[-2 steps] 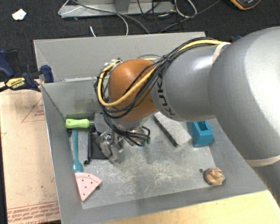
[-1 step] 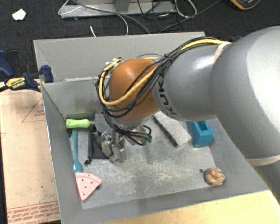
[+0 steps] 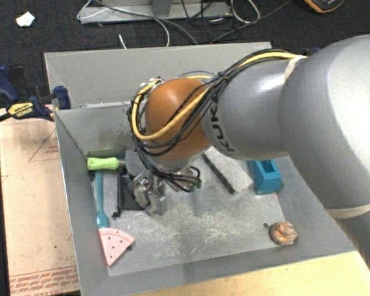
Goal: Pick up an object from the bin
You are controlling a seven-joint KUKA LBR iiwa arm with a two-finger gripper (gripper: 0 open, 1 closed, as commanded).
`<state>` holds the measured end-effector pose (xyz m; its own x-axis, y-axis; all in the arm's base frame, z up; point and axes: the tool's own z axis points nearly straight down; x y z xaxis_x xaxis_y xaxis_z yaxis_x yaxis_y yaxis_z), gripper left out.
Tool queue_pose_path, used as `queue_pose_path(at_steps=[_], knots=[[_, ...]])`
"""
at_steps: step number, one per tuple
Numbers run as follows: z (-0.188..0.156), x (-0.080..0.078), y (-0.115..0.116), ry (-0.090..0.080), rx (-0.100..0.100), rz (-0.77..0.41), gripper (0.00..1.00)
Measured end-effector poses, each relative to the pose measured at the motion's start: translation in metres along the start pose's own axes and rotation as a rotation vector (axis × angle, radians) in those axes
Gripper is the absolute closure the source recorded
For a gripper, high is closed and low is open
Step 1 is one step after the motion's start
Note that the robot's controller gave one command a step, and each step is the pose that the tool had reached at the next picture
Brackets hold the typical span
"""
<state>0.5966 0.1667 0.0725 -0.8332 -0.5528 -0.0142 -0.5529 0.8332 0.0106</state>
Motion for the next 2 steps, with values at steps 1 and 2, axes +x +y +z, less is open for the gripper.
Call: queue_pose_path(at_steps=[1, 2], knots=[[0.0, 0.0, 0.0, -0.001, 0.0, -0.004, 1.0], [-0.007, 0.007, 0.012, 0.0, 0.0, -0.25, 1.0]])
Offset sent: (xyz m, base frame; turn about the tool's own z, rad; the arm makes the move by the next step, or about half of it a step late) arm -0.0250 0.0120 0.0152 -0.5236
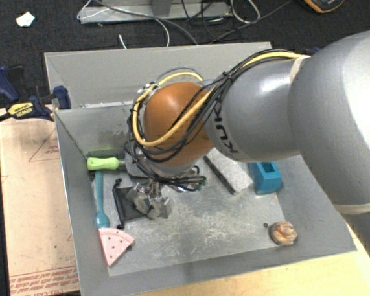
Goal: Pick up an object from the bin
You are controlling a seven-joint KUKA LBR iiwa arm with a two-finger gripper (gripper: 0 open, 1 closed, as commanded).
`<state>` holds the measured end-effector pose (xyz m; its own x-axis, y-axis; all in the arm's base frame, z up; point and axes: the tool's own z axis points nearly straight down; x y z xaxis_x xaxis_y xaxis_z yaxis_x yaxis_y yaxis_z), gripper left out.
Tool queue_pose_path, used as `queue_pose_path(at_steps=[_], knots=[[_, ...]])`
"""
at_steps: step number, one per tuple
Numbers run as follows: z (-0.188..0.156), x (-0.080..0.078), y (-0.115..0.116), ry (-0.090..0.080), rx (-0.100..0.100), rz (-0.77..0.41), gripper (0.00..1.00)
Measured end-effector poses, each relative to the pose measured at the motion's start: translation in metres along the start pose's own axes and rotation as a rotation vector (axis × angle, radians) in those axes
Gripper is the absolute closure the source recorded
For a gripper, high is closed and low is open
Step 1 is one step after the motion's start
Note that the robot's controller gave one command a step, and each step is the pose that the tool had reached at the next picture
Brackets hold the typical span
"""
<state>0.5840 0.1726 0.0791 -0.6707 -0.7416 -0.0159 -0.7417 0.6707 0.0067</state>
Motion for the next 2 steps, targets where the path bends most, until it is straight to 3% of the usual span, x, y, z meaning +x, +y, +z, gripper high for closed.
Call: queue_pose_path(at_steps=[1, 2], knots=[[0.001, -0.001, -0.002, -0.003, 0.0, -0.117, 1.0], [-0.025, -0.002, 0.0, -0.002, -0.002, 0.17, 1.0]])
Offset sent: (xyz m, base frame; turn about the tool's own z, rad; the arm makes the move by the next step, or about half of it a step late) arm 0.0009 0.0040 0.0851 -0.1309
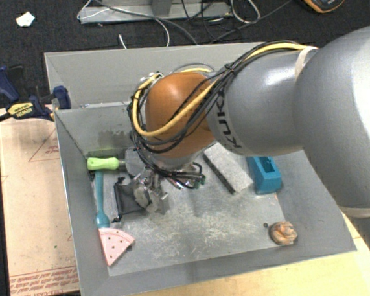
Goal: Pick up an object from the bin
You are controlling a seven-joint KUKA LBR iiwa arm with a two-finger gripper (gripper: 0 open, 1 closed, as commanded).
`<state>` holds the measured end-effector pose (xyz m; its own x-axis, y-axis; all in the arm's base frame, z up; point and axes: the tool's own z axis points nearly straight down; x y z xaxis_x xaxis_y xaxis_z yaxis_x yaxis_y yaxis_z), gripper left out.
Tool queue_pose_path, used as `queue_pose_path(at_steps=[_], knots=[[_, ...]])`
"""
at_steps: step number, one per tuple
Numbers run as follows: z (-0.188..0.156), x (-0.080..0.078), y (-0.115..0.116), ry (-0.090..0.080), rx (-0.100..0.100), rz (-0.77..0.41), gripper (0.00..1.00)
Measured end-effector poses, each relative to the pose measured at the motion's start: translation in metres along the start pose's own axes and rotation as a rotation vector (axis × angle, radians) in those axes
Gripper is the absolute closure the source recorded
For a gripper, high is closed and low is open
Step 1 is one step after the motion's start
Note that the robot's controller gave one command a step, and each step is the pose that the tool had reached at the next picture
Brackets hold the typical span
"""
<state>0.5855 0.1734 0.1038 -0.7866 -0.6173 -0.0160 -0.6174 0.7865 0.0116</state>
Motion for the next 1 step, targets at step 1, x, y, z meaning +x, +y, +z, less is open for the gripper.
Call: queue_pose_path(at_steps=[1], knots=[[-0.0247, -0.0019, -0.0071, -0.001, 0.0, -0.092, 1.0]])
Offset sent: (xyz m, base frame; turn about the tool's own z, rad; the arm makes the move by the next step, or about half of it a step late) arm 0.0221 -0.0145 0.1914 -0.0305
